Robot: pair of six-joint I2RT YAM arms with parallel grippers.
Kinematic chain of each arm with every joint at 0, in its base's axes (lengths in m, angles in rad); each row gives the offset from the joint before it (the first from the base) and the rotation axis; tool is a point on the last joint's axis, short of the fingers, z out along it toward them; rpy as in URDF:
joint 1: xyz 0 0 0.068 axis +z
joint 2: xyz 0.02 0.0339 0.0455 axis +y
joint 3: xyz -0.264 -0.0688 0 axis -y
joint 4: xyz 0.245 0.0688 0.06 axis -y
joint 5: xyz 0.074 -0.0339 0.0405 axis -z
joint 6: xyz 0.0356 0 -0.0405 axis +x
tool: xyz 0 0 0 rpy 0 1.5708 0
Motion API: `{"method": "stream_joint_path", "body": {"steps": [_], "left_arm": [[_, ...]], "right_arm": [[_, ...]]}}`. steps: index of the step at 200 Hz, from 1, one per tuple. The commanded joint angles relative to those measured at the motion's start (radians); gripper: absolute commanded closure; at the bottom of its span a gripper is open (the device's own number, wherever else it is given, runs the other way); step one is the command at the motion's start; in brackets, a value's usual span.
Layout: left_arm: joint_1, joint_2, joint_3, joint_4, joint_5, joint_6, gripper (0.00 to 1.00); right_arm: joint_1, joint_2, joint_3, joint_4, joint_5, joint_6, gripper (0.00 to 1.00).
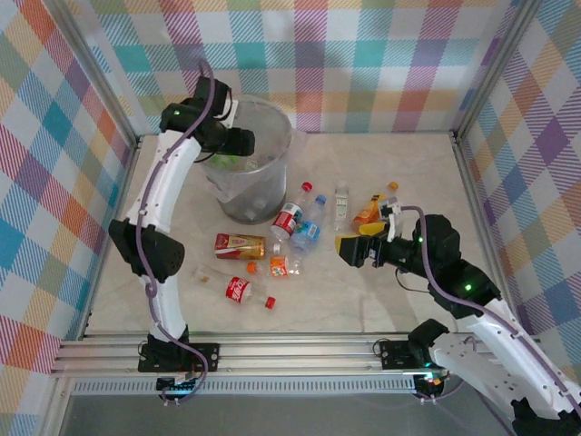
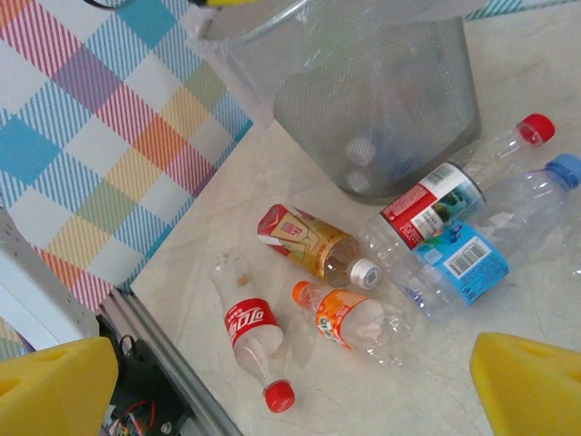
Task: Put the plastic bottles in the bin
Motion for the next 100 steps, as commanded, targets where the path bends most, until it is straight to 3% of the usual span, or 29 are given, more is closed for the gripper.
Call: {"method": "stream_joint_path", "body": {"steps": [1,58,100], "left_arm": [[0.006,-0.14,-0.055,0.07,0.143,-0.044,0.19],[-0.005,-0.448,-0.448,0.253,0.441,-0.078,0.08],[-0.086,-0.652,-0.736,0.268,0.547,0.026,0.08]], "right_arm": [[-0.004,0.011,0.0,0.038,-0.061,0.0,0.0],[-0.002,0.038,-0.023,0.062,-0.131,0.007,0.0],[-0.002,0.048,-0.037,0.06,-0.152,0.0,0.0]]}}
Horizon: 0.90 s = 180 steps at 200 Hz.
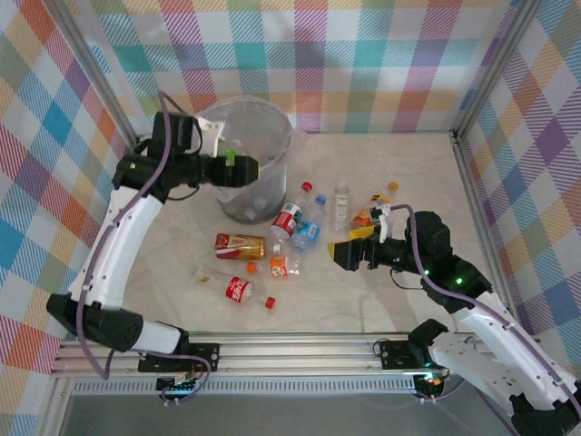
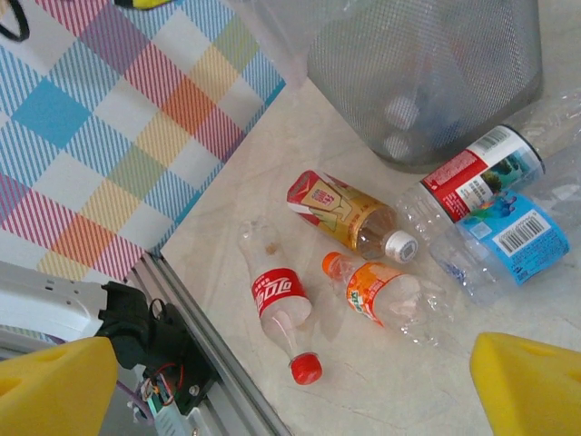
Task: Put the plastic bottles in the bin
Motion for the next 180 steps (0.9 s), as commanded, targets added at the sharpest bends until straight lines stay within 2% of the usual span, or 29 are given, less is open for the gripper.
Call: {"method": "stream_joint_path", "body": {"steps": [1,19,52,77,131,180], "left_arm": [[-0.049,-0.095,-0.117,0.025,0.126,0.074,0.08],[-0.077,-0.145,-0.216,0.015,0.162,0.106,0.08],[-0.188,-0.233,-0.398,0.063,0.048,0.177,0.07],[-0.281,-0.242,-0.467,0.085,-0.016,0.214,0.07],[-0.456,-0.074,-0.47,0.04,-0.232,0.33,0.09],[-0.523,0.112,-0.473,0.076,-0.348,0.39,0.09]], "right_arm": [[-0.002,0.007,-0.015,0.033,-0.04,0.0,0.0],[-0.002,0.012,-0.022,0.03,-0.055,-0.005,0.0],[-0.002,0.005,-0.039,0.028,-0.059,0.001,0.0],[-0.002,-0.011,-0.049,0.027,-0.059,0.01,0.0],[-0.003,-0.062,-0.071,0.006,-0.04,0.017,0.0],[-0.002,-0.101,-0.086,-0.035,-0.066,-0.003,0.0]]}}
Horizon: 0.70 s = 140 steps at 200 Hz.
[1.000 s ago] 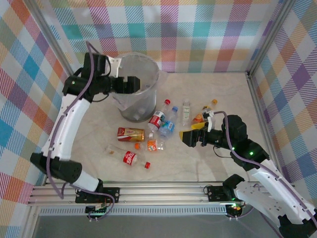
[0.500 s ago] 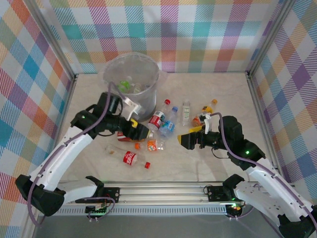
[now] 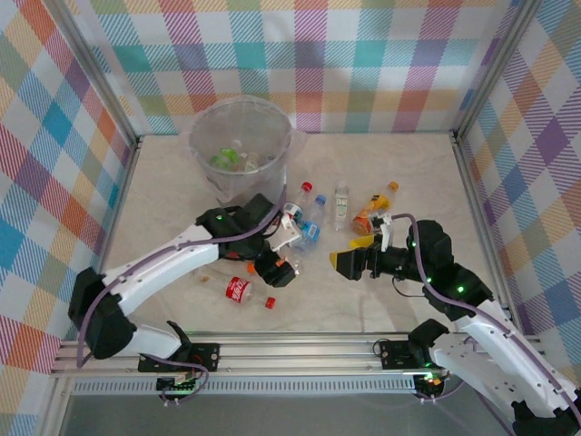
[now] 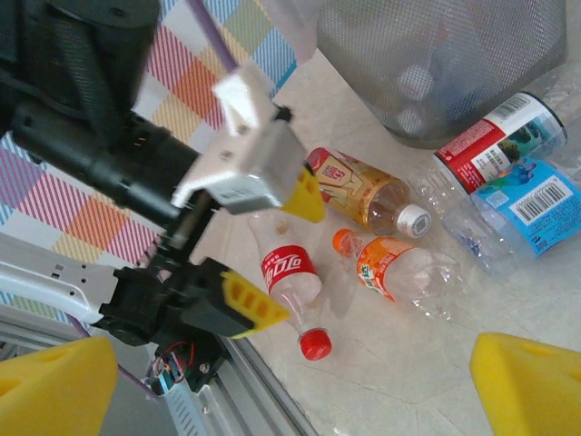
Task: Put the plastic bottles in the bin
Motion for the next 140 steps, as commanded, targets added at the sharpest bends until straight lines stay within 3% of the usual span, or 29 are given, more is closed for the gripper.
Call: {"method": "stream_joint_path", "body": {"steps": [1,76,140], "left_arm": [[-0.035,0.071,-0.002,0.016,-0.097,0.064,0.09],[-0.054,0.23,-0.011,0.088,-0.184,0.109,0.12],[-0.064,0.331,-0.002,0.079,-0.236,0.115,0.19]], "right_arm": [[-0.002,-0.027,-0.013,-0.032,-0.026,-0.019,0.0],[-0.002,-0.135,-0.007,-0.152,-0.114,-0.07,0.0],[-0.002,-0.161,-0.013,-0.186,-0.083,-0.09,0.0]]}}
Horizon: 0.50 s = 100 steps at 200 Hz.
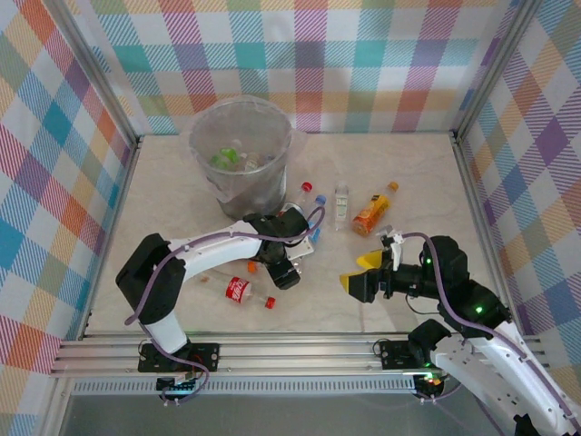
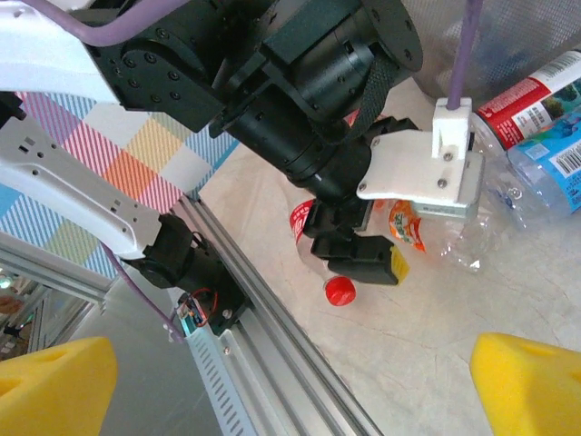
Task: Put the plastic bottles in the bin
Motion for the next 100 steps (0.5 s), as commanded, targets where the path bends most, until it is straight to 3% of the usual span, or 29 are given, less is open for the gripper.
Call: {"method": "stream_joint_path", "body": {"steps": [1,63,100], "left_arm": [[-0.018,0.043,-0.005,-0.024,-0.02,0.015,0.19],[-0.037,0.105,0.001,-0.001,-0.13,0.003,0.23],[-0.044,0.108,0.003,0.011,-0.141,-0.011,0.25]], "right_arm": [[-0.002,-0.013,-0.007,-0.017,-0.004,-0.033,0.0],[-0.002,-0.019,-0.015,-0.022,0.0,-0.038,0.0],[-0.002,-0.024,-0.016,-0.025,0.005,-0.037,0.0]]}}
